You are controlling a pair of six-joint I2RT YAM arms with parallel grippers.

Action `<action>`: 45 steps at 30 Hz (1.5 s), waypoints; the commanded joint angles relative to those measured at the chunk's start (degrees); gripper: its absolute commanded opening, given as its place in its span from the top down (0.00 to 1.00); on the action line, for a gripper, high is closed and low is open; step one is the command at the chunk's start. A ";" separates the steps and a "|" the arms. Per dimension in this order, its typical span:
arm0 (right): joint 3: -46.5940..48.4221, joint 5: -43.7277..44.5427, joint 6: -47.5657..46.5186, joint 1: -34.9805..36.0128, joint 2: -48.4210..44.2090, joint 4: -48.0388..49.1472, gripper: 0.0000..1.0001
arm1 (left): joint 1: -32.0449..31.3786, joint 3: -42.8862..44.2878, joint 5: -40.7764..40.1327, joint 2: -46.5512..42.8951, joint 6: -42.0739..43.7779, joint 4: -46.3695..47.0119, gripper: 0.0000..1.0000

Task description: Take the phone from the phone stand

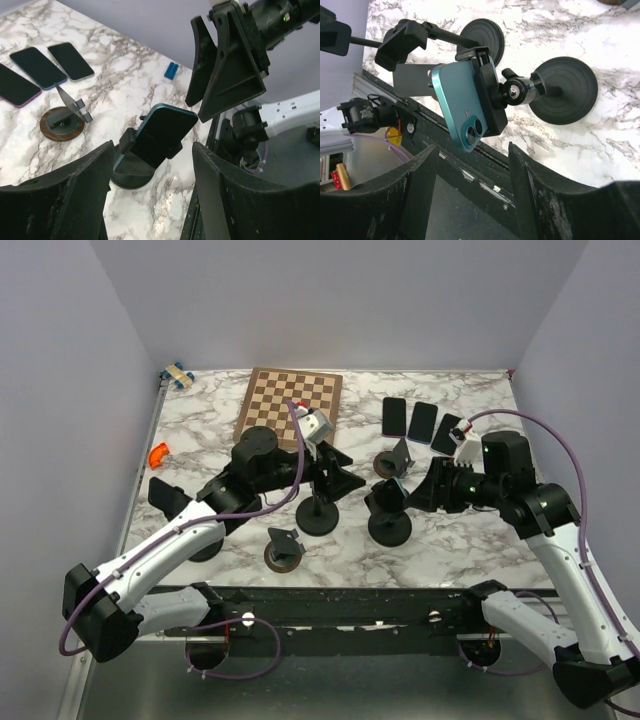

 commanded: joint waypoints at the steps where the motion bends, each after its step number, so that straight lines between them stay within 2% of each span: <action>1: -2.04 0.59 1.59 0.07 -2.04 -1.90 0.34 | -3.75 3.30 0.81 2.33 5.58 -4.90 0.29; 6: -4.97 -0.48 2.43 0.00 -3.88 -1.13 0.37 | -5.96 4.71 -0.81 5.72 7.35 -7.31 0.23; 8: -5.83 -1.21 2.93 0.07 -4.34 -0.06 0.45 | -5.95 5.95 -0.91 7.22 6.93 -7.92 0.20; 11: -6.88 -2.01 3.74 0.09 -4.55 1.17 0.64 | -5.95 7.73 -1.66 9.52 6.06 -8.82 0.18; 13: -7.36 -2.13 3.76 0.09 -4.63 1.13 0.69 | -5.95 9.35 -3.07 11.24 5.29 -10.70 0.23; 15: -8.01 -1.82 3.89 0.07 -4.88 1.03 0.73 | -5.95 10.93 -2.84 12.76 6.36 -12.57 0.32; 21: -10.42 0.92 5.52 0.09 -5.01 0.31 0.74 | -5.87 13.71 -9.46 15.70 7.40 -16.63 0.50; 25: -13.20 4.22 7.68 0.07 -4.13 1.07 0.74 | -5.88 16.45 -13.64 18.75 7.73 -19.85 0.50; 30: -18.28 1.65 12.45 0.11 -3.43 7.77 0.75 | -5.86 18.89 -16.19 22.27 8.39 -22.24 0.50; 37: -22.07 0.15 17.39 0.09 -2.74 15.23 0.80 | -5.90 22.08 -14.62 26.66 8.41 -25.21 0.50; 45: -28.32 -0.23 24.20 0.06 1.43 27.49 0.83 | -6.79 22.16 -12.41 26.84 7.51 -26.57 0.50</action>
